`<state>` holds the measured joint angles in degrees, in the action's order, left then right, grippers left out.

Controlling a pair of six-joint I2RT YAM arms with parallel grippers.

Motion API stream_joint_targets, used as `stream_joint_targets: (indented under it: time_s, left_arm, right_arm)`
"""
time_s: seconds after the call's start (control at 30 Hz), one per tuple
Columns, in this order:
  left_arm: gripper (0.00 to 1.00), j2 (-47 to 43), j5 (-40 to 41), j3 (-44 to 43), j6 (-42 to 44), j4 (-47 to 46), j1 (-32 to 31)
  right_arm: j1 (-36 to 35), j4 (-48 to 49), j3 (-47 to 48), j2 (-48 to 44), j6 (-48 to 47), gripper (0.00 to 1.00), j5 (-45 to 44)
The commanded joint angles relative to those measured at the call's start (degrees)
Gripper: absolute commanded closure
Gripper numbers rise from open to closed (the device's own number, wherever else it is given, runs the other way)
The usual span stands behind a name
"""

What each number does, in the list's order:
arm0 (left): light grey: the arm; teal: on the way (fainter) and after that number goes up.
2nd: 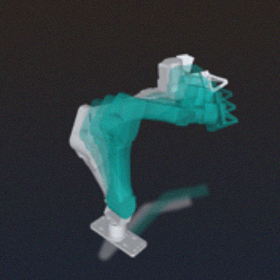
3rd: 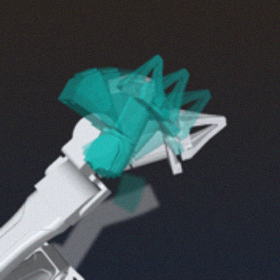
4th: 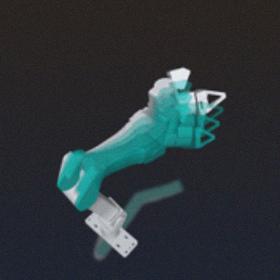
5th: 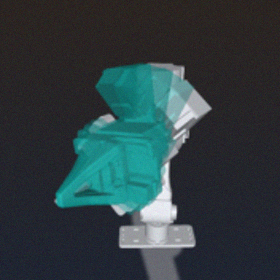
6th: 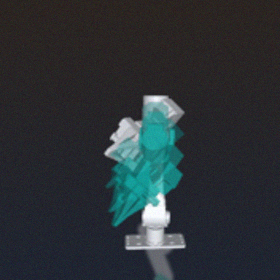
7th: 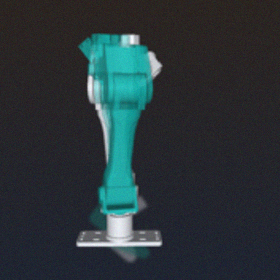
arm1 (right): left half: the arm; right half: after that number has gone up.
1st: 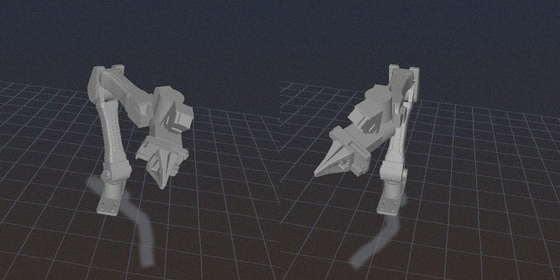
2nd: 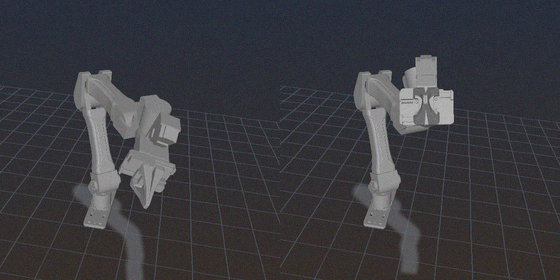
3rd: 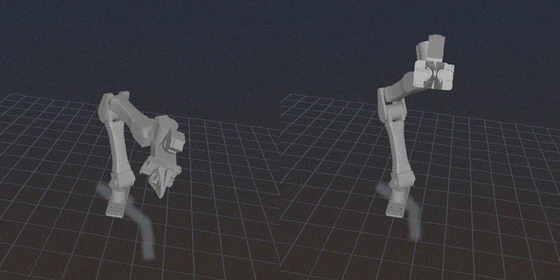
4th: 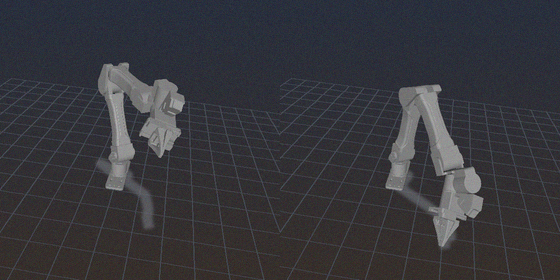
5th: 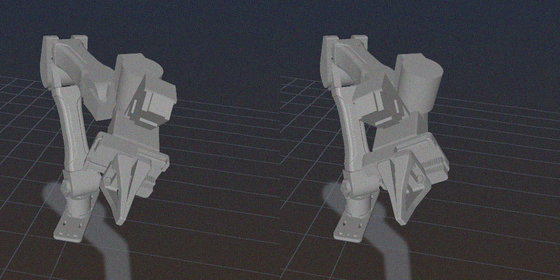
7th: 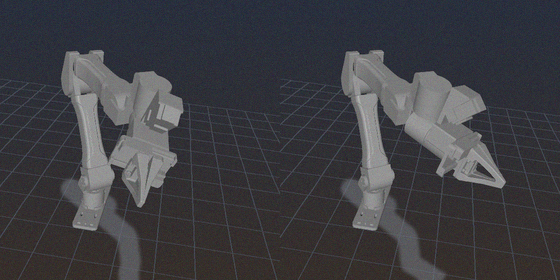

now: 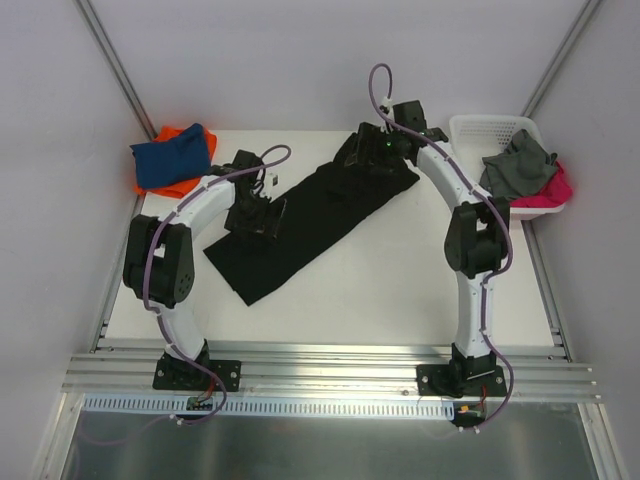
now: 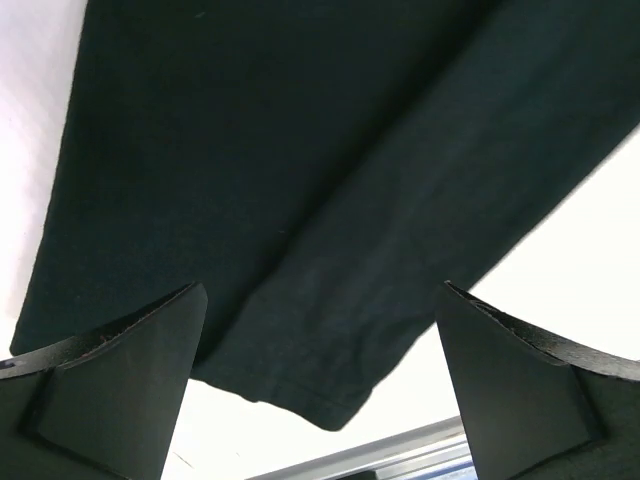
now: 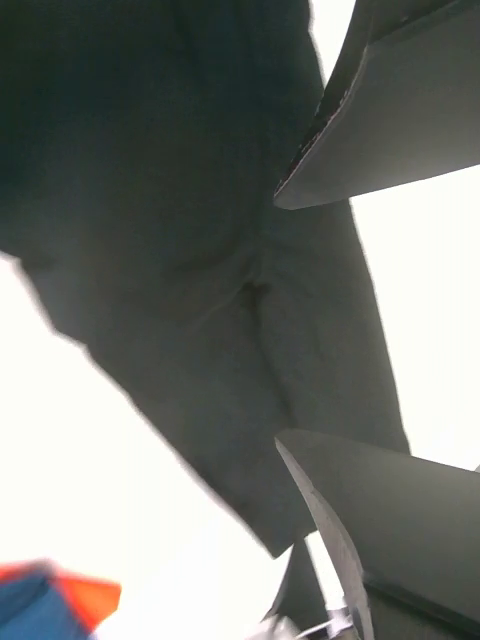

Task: Fold and stack the t-shirts
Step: Fold the tshirt

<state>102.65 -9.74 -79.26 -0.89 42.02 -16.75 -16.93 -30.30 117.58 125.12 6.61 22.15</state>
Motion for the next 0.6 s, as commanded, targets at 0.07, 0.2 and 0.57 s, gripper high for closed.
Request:
stream_joint_targets:
  time_s: [0.07,0.2,0.57]
  left_arm:
    - [0.01,2.5,-0.3,-2.0,-0.4,1.1,3.1]
    - [0.02,4.3,-0.5,-1.5,-0.3,1.0,4.5]
    - [0.02,8.9,-2.1,-0.6,-0.6,1.1,5.2]
  right_arm:
    - [-1.0,-1.2,-3.3,0.5,0.8,0.03,1.4]
    - [-0.9,-1.2,-2.1,2.9,0.6,0.03,1.1]
    - [-1.0,-1.7,2.0,9.6,0.5,0.03,-0.5]
